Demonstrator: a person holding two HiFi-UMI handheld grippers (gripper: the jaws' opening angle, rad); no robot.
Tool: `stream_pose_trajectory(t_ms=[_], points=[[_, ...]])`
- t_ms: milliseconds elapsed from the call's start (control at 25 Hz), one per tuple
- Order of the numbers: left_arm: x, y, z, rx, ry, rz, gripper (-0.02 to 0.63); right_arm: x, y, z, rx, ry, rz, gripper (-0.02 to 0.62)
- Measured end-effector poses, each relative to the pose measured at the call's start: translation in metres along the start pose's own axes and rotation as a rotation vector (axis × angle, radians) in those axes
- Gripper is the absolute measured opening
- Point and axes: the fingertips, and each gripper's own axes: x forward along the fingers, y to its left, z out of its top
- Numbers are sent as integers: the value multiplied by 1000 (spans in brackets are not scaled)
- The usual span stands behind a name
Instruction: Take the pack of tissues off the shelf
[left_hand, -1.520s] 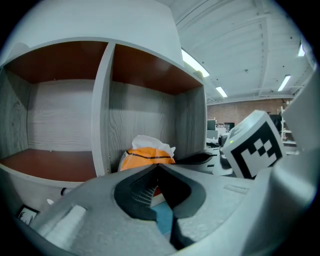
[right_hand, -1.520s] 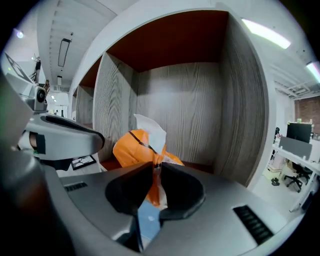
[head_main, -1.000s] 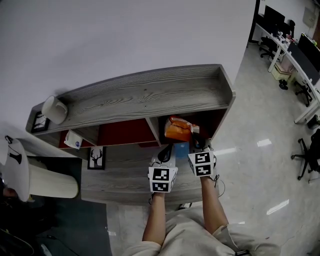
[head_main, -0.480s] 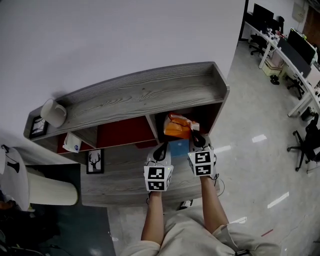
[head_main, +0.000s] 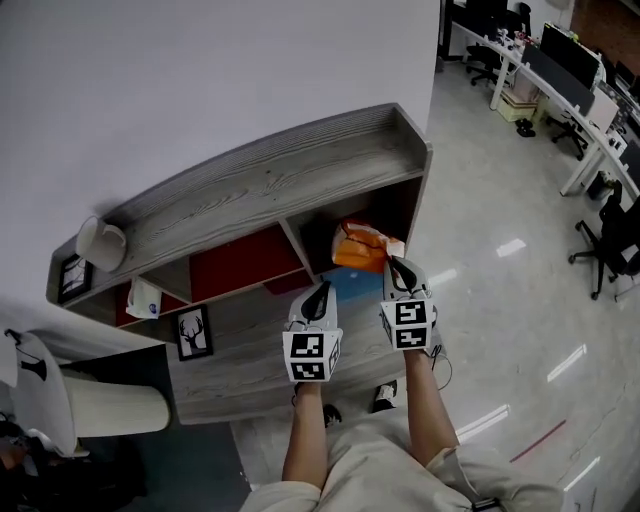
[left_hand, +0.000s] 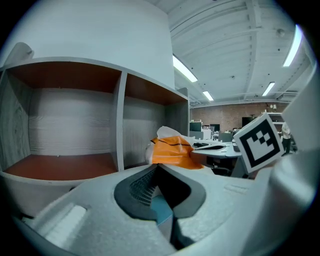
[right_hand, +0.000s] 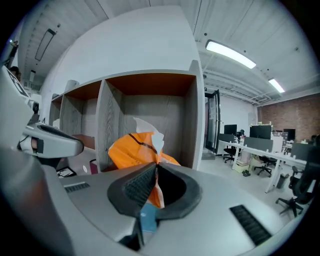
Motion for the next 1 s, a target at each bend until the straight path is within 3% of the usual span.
stream_pose_trajectory(t_ms=[640,1000], points=[[-44,-22,-18,-4,18,-151,8,-71,12,-20,45,36,-157,26],[-77,-22,-31,-13,10,-193,8,-108,38,-39,65,59,-188,26]])
